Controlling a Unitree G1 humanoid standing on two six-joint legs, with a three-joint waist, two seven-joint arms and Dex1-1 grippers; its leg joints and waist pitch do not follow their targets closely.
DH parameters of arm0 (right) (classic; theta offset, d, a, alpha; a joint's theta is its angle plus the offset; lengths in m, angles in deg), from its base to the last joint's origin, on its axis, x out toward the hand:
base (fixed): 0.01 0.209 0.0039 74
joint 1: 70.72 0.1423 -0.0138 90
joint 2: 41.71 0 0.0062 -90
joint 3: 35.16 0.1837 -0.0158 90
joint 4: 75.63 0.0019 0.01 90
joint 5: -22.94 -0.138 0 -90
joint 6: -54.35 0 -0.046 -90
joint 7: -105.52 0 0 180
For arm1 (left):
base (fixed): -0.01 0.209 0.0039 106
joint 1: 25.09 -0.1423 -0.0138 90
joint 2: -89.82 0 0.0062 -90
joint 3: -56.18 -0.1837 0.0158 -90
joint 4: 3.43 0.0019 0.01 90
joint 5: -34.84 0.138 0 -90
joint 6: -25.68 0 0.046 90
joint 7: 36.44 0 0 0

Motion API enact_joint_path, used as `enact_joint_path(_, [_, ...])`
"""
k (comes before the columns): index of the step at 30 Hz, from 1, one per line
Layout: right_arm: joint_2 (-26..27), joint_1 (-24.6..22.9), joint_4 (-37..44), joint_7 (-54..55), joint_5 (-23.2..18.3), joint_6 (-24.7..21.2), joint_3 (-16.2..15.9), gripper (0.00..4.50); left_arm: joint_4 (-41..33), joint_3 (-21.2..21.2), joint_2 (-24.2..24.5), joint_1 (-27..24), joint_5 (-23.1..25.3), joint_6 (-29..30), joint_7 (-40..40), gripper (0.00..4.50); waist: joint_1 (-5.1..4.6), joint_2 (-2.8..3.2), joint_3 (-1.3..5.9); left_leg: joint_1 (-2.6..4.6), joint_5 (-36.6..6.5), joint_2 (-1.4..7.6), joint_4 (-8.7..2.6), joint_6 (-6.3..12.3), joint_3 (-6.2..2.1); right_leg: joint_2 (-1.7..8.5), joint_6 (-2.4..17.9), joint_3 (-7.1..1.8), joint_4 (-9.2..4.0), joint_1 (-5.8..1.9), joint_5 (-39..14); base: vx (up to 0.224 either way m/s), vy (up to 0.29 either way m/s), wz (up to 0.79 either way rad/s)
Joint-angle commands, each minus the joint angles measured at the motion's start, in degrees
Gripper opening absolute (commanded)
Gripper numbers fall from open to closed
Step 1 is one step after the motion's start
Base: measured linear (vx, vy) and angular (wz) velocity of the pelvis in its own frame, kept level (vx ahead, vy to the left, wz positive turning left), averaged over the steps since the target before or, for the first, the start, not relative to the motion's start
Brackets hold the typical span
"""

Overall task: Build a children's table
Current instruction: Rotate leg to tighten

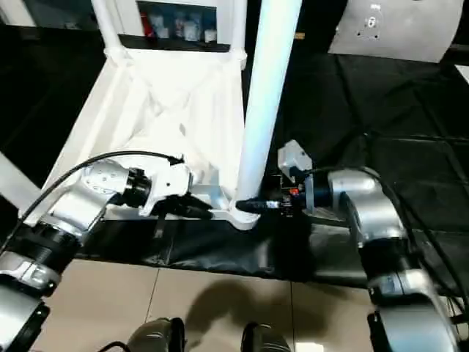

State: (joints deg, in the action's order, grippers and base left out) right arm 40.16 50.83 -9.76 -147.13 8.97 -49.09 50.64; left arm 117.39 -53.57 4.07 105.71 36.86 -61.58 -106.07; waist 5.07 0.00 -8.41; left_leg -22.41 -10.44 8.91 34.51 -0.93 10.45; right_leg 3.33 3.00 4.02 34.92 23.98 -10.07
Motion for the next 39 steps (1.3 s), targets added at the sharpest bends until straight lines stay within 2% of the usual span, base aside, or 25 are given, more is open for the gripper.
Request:
enact_joint_path(1, [4.53,-0.47,3.67,7.09,-0.49,-3.2,-1.01,1.98,0.84,1.38,-3.85,2.8,0.36,2.71,7.46,0.0,-0.61,-0.29,4.65,1.38,-6.82,4.57,-4.06,5.31,-1.82,6.13,12.78,-3.46,-4.65,-3.24,-15.3,0.0,0.0,0.0])
enact_joint_path(2, [6.11,-0.59,3.99,11.12,0.64,-4.02,-0.75,1.98,1.63,1.99,-4.89,3.6,0.73,3.94,10.12,0.0,-0.78,-0.54,4.69,1.29,-7.6,4.4,-4.12,4.5,-1.87,6.26,11.94,-3.47,-4.84,-3.49,-17.18,0.0,0.0,0.0])
enact_joint_path(3, [6.11,-0.59,3.99,11.12,0.64,-4.02,-0.75,1.98,1.63,1.99,-4.89,3.6,0.73,3.94,10.12,0.0,-0.97,-0.55,4.54,1.23,-7.83,4.29,-4.17,4.23,-1.83,6.18,11.64,-3.5,-5.01,-3.38,-17.92,0.0,0.0,0.0])
enact_joint_path(4, [8.55,-0.48,4.01,16.66,2.05,-4.97,-0.17,1.98,2.69,2.85,-6.27,4.57,1.05,5.5,13.53,0.0,-1.05,-0.51,4.55,1.29,-8.15,4.26,-4.18,4.06,-1.9,6.26,11.3,-3.48,-5.16,-3.42,-18.61,0.0,0.0,0.0])
enact_joint_path(5, [10.82,-0.24,3.91,21.34,2.9,-5.98,0.49,1.98,3.57,3.53,-7.37,5.39,1.21,6.8,16.13,0.0,-1.66,-0.49,4.55,1.06,-7.99,4.16,-4.3,3.58,-2.04,6.16,10.94,-3.45,-5.07,-3.52,-18.25,0.0,0.0,0.0])
enact_joint_path(7, [10.82,-0.24,3.91,21.34,2.9,-5.98,0.49,1.97,3.57,3.53,-7.37,5.39,1.21,6.8,16.13,0.0,-2.02,-0.5,4.56,1.12,-7.88,4.1,-4.29,3.5,-1.99,6.05,10.95,-3.43,-5.12,-3.36,-17.78,0.0,0.0,0.0])
enact_joint_path(9, [16.75,0.78,3.47,32.34,4.64,-9.19,1.84,1.97,5.11,4.69,-10.27,7.18,1.65,9.7,21.66,0.0,-2.47,-0.45,4.77,0.83,-6.06,3.84,-4.11,4.46,-1.91,5.93,11.57,-3.49,-4.81,-3.67,-14.22,0.0,0.0,0.0])
enact_joint_path(10, [16.75,0.78,3.47,32.34,4.64,-9.19,1.84,1.97,5.11,4.69,-10.27,7.18,1.65,9.7,21.66,0.0,-2.55,-0.44,4.75,0.85,-5.28,3.86,-4.14,4.53,-1.84,5.82,11.75,-3.53,-4.69,-3.61,-13.07,0.0,0.0,0.0])
enact_joint_path(11, [21.33,1.72,2.96,40.5,5.34,-12.01,2.95,1.97,5.73,4.98,-12.39,8.29,2.34,11.58,25.02,0.0,-2.92,-0.4,4.8,0.78,-4.59,3.9,-4.2,4.49,-2.0,5.84,12.32,-3.46,-4.48,-3.63,-11.83,0.0,0.0,0.0])
enact_joint_path(12, [22.66,2.0,2.82,42.89,5.55,-12.85,3.28,1.97,5.89,5.05,-13.02,8.61,2.57,12.12,25.98,0.0,-3.24,-0.34,4.75,0.93,-4.82,3.9,-4.29,4.14,-2.0,5.75,12.49,-3.41,-4.55,-3.44,-12.16,0.0,0.0,0.0])
enact_joint_path(13, [25.38,3.03,1.14,49.09,6.46,-12.51,4.24,1.97,6.16,5.34,-14.34,9.4,2.92,13.5,28.02,0.0,-3.27,-0.33,4.74,1.09,-5.3,3.88,-4.31,4.1,-2.03,5.81,12.45,-3.38,-4.71,-3.46,-12.66,0.0,0.0,0.0])
enact_joint_path(14, [25.39,3.04,1.14,49.1,6.46,-12.51,4.24,1.97,6.16,5.34,-14.35,9.4,2.92,13.5,28.03,0.0,-3.44,-0.08,4.69,1.05,-5.41,3.9,-4.28,3.94,-1.89,5.95,12.65,-3.59,-4.73,-3.48,-12.26,0.0,0.0,0.0])
enact_joint_path(15, [26.83,3.5,-0.18,53.22,7.36,-9.91,4.91,1.97,6.42,5.54,-15.01,9.98,3.26,14.34,29.62,0.0,-3.46,-0.3,4.61,0.95,-5.49,3.8,-4.34,4.12,-1.9,5.85,12.61,-3.52,-4.79,-3.63,-11.65,0.0,0.0,0.0])
enact_joint_path(16, [26.93,3.53,-0.26,53.47,7.39,-9.71,4.97,1.97,6.43,5.55,-15.05,10.02,3.28,14.39,29.71,0.0,-3.48,-0.28,4.62,1.01,-5.41,3.85,-4.35,4.18,-1.86,5.92,12.7,-3.6,-4.73,-3.6,-11.14,0.0,0.0,0.0])
enact_joint_path(17, [28.8,3.36,0.15,54.79,6.41,-8.68,6.23,2.66,6.51,5.74,-15.48,10.29,3.53,14.9,30.64,0.0,-3.52,-0.11,4.67,1.04,-4.72,3.96,-4.38,4.73,-1.83,5.9,13.04,-3.63,-4.58,-3.61,-8.92,0.0,0.0,0.0])
enact_joint_path(21, [30.06,2.73,2.89,54.25,5.2,-9.92,7.46,2.87,6.43,5.72,-15.35,10.06,3.6,14.75,30.6,0.0,-3.58,0.08,4.74,1.05,-2.54,4.2,-4.41,7.19,-1.9,5.85,14.46,-3.59,-4.0,-3.85,-2.5,0.0,0.0,0.0])
enact_joint_path(24, [29.09,2.57,3.85,53.79,5.65,-9.57,7.71,3.16,6.18,5.7,-14.79,9.62,3.73,14.31,29.91,0.0,-3.49,0.3,4.63,1.09,-2.32,4.28,-4.42,8.05,-1.89,6.0,15.25,-3.55,-3.91,-3.86,-1.37,0.0,0.0,0.0])
enact_joint_path(28, [23.77,2.27,4.03,48.86,5.74,-5.29,7.12,3.61,4.91,5.3,-12.72,8.26,3.32,12.04,26.56,0.0,-3.34,0.17,4.58,1.17,-4.33,4.16,-4.45,6.98,-1.83,6.06,14.6,-3.55,-4.38,-4.08,-4.57,0.0,0.0,0.0])
enact_joint_path(30, [22.44,2.13,4.27,47.17,5.49,-4.73,7.28,3.68,4.5,5.09,-12.07,7.78,3.03,11.36,25.18,0.0,-3.29,0.29,4.77,1.01,-2.95,4.23,-4.35,7.5,-1.87,6.08,14.67,-3.64,-3.95,-4.23,-1.98,0.0,0.0,0.0])
enact_joint_path(32, [17.51,1.28,5.39,39.79,5.36,-3.51,6.98,3.89,3.46,4.12,-9.75,6.32,2.98,9.54,21.3,0.0,-3.33,0.18,5.06,0.87,-0.63,4.26,-4.06,9.17,-1.9,6.01,15.71,-3.54,-3.32,-4.39,2.9,0.0,0.0,0.0])
enact_joint_path(33, [16.83,1.19,5.47,38.89,5.4,-3.37,6.9,3.89,3.33,4.03,-9.48,6.14,2.94,9.48,20.81,0.0,-3.27,0.21,5.25,0.74,0.87,4.24,-3.83,10.35,-1.89,6.08,16.31,-3.51,-2.91,-4.49,5.69,0.0,0.0,0.0])
enact_joint_path(34, [12.53,0.9,5.05,33.46,6.22,-1.37,5.83,3.89,2.93,3.47,-7.82,5.32,2.67,7.95,17.67,0.0,-3.23,0.25,5.26,0.74,1.44,4.26,-3.73,10.94,-1.85,6.04,16.51,-3.49,-2.81,-4.4,6.84,0.0,0.0,0.0])
enact_joint_path(35, [11.26,0.86,4.79,31.89,6.51,-0.65,5.49,3.89,2.81,3.31,-7.35,5.08,2.49,7.34,16.59,0.0,-3.07,0.21,5.36,0.7,2.39,4.27,-3.51,11.94,-1.82,5.96,16.74,-3.43,-2.56,-4.34,8.5,0.0,0.0,0.0])
enact_joint_path(37, [9.02,0.85,4.38,28.0,6.21,0.39,4.86,3.89,2.56,2.84,-6.3,4.64,2.37,6.19,14.53,0.0,-2.92,0.17,5.38,0.48,2.94,4.31,-3.29,13.07,-1.77,5.92,17.16,-3.39,-2.31,-4.16,9.78,0.0,0.0,0.0])
enact_joint_path(39, [5.92,1.02,3.56,22.21,5.03,2.03,3.88,3.89,2.21,2.31,-4.86,4.03,1.94,4.75,11.16,0.0,-2.66,0.13,5.07,0.59,-0.29,4.45,-3.37,12.74,-1.68,6.0,17.02,-3.32,-2.95,-3.93,4.9,0.0,0.0,0.0])
